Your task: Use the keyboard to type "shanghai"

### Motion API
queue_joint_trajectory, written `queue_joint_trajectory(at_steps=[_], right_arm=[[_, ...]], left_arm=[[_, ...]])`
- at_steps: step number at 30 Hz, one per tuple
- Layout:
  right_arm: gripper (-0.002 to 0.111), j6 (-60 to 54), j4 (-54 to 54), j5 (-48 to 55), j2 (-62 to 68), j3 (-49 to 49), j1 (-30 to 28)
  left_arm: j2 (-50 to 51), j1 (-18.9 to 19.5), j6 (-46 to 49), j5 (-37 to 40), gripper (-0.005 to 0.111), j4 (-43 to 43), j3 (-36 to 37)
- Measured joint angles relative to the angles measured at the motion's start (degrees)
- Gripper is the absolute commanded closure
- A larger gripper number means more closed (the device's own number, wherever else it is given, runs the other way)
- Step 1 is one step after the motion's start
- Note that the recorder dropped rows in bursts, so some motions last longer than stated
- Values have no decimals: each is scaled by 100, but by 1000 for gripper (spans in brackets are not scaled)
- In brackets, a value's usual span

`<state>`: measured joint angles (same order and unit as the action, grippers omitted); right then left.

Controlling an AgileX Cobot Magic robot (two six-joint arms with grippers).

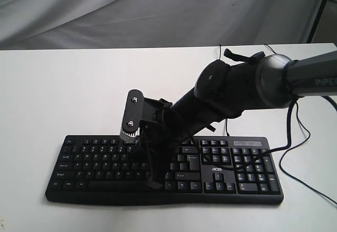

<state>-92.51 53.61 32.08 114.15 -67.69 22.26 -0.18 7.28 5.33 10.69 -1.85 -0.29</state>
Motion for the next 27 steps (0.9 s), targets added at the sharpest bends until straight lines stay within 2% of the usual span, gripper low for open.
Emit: queue_joint_trajectory(at_steps=[27], right_arm=[[108, -48, -37, -333, 34, -81, -122]], left_arm=[[0, 0, 0, 0, 106, 0, 0]])
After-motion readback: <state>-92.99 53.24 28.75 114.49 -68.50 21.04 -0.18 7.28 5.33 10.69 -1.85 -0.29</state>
